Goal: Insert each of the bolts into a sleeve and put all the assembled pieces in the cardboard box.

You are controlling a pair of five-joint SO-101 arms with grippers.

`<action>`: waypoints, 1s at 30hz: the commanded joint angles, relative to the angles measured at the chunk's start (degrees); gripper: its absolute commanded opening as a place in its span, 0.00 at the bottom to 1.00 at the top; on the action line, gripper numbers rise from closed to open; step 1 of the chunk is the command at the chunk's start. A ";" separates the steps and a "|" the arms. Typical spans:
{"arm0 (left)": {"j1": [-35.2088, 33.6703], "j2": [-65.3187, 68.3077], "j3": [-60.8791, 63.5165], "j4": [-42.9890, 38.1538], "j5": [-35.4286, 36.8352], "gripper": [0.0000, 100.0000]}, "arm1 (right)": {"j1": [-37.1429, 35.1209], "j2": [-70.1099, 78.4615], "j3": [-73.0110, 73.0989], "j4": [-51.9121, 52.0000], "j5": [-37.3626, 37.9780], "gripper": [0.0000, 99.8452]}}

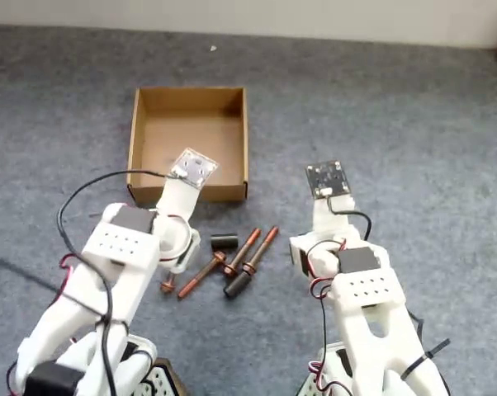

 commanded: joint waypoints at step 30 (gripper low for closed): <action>-24.31 -11.82 7.78 -10.64 4.75 0.01 | 0.66 -1.80 -0.57 -1.01 -0.09 0.01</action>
